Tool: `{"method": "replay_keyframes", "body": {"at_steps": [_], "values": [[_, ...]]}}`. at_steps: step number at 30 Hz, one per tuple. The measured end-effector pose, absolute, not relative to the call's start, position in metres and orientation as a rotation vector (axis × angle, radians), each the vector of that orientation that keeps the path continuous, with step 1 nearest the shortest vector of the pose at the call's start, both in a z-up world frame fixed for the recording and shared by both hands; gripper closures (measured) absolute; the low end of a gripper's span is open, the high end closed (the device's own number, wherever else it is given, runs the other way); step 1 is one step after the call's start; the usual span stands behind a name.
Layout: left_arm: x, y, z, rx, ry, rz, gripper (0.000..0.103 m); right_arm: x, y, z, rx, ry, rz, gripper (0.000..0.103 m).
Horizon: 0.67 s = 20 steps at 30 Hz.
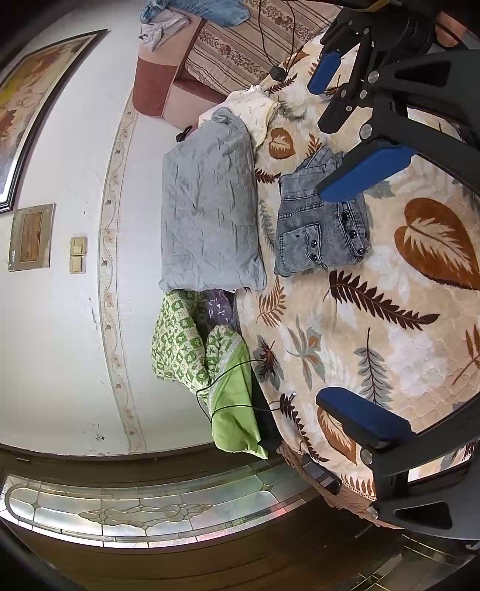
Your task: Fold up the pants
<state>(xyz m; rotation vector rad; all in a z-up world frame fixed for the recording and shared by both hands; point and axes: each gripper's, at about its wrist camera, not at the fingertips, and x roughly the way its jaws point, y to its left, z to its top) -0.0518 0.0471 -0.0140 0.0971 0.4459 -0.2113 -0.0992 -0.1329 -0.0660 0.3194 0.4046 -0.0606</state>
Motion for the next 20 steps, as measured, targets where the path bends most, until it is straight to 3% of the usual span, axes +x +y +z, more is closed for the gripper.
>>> {"method": "replay_keyframes", "body": {"at_steps": [20], "values": [[-0.040,0.045,-0.023,0.085,0.480,-0.248,0.003,-0.090,-0.133,-0.072,0.324,0.429,-0.046,0.031]]}}
